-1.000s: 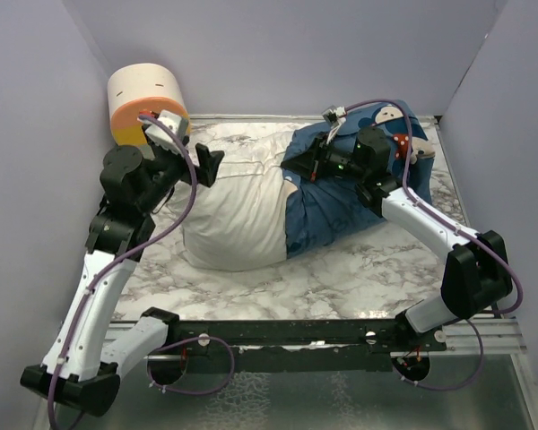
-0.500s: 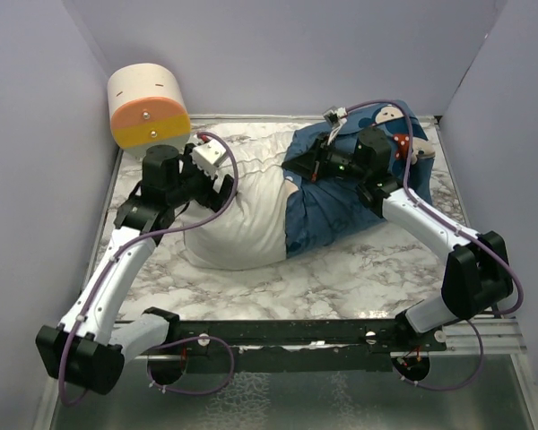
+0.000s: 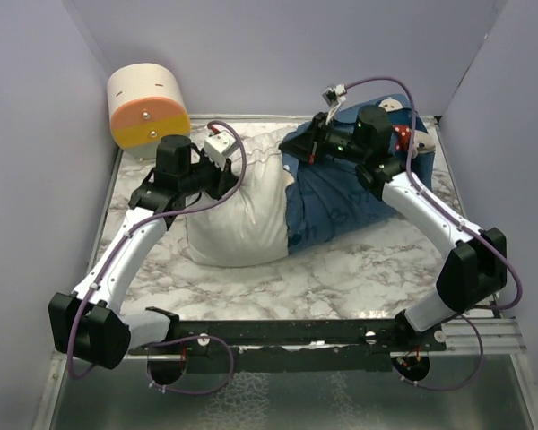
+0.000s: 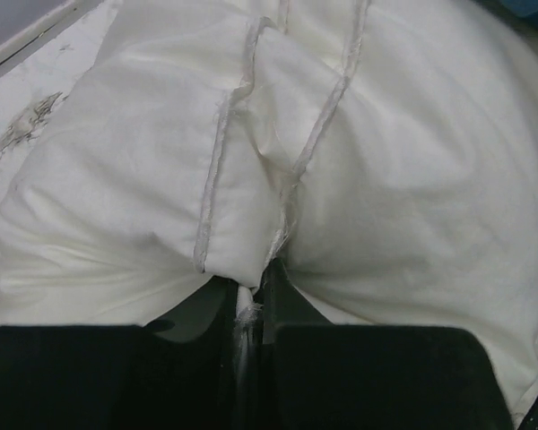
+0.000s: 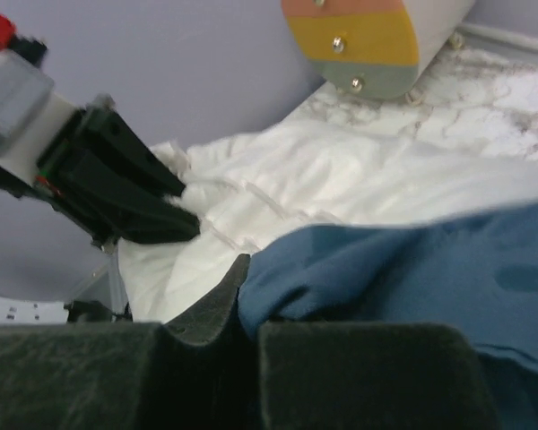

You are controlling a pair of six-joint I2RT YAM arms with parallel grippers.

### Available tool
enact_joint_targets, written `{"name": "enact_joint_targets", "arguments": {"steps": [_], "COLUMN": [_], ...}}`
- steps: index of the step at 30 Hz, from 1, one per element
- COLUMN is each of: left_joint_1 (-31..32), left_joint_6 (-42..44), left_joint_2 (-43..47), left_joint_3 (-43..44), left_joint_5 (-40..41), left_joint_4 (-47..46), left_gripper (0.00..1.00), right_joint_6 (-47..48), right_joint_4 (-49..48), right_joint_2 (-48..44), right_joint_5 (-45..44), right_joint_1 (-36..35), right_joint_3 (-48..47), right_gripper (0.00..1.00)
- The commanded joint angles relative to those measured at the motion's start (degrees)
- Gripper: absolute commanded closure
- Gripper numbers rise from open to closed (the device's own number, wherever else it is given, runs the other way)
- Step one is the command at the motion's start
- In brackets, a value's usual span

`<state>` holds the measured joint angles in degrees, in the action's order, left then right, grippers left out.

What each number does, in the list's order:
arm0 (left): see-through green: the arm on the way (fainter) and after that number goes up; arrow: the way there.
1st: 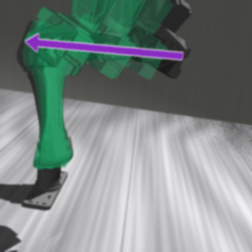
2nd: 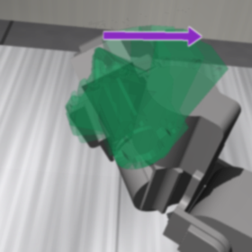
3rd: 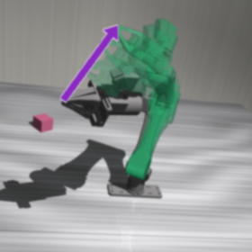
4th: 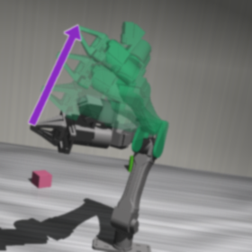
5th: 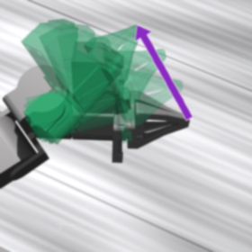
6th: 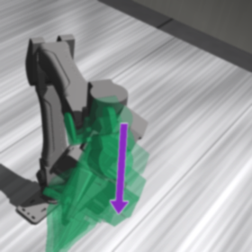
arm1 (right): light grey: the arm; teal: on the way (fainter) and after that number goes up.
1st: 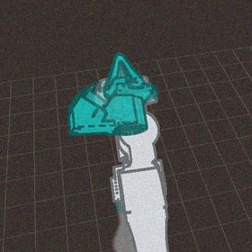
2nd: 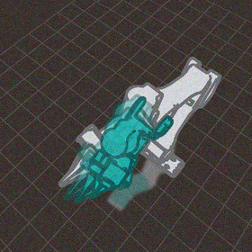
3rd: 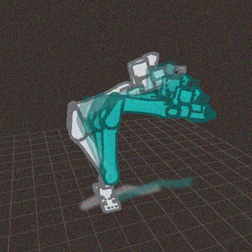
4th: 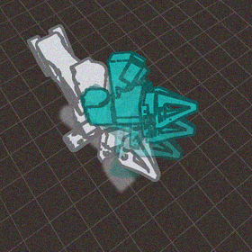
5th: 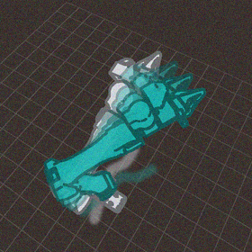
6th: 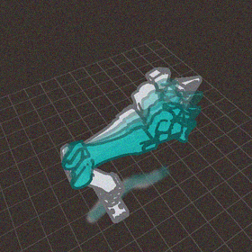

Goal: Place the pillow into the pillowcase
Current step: Stuff the pillow into the pillowcase.

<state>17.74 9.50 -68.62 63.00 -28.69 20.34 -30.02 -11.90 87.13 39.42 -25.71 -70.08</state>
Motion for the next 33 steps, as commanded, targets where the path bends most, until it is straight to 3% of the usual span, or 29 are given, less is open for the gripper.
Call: {"name": "enact_joint_targets", "arguments": {"steps": [1, 5, 12, 16, 20, 23, 30, 33], "left_joint_1": [1.46, 1.42, 0.94, 0.81, 0.16, -0.89, -1.55, -1.53], "left_joint_6": [-7.86, -9.02, -9.98, -10.25, -9.12, -8.62, -7.42, -6.85], "left_joint_2": [-3.72, -5.73, -8.11, -9.28, -10.01, -9.83, -8.38, -7.56], "left_joint_3": [4.32, 6.93, -0.20, -2.59, -4.11, -5.82, -7.93, -8.18], "left_joint_5": [-10.87, -11.28, -10.84, -9.92, -7.02, -5.49, -1.99, -0.53], "left_joint_4": [-6.06, -7.66, -12.64, -14.75, -14.26, -14.62, -13.97, -13.59], "left_gripper": [1.00, 1.00, 1.00, 1.00, 1.00, 1.00, 1.00, 1.00], "right_joint_6": [3.25, 3.30, 4.18, 4.80, 7.25, 9.30, 13.82, 14.43], "right_joint_4": [9.33, 12.71, 9.17, 9.28, 11.64, 11.52, 8.10, 5.42], "right_joint_2": [6.12, 12.17, 11.77, 14.22, 15.41, 13.26, -0.95, -8.41], "right_joint_5": [-1.38, -0.89, -5.86, -4.61, -3.87, -3.01, -4.76, -6.75], "right_joint_1": [-5.25, -9.64, -10.06, -10.06, -10.06, -10.06, -9.26, -8.75], "right_joint_3": [-23.74, -35.72, -19.74, -18.96, -20.72, -19.23, -8.80, -2.35], "right_gripper": [0.99, 0.99, 0.99, 0.95, 0.78, 0.58, 0.11, 0.00]}}
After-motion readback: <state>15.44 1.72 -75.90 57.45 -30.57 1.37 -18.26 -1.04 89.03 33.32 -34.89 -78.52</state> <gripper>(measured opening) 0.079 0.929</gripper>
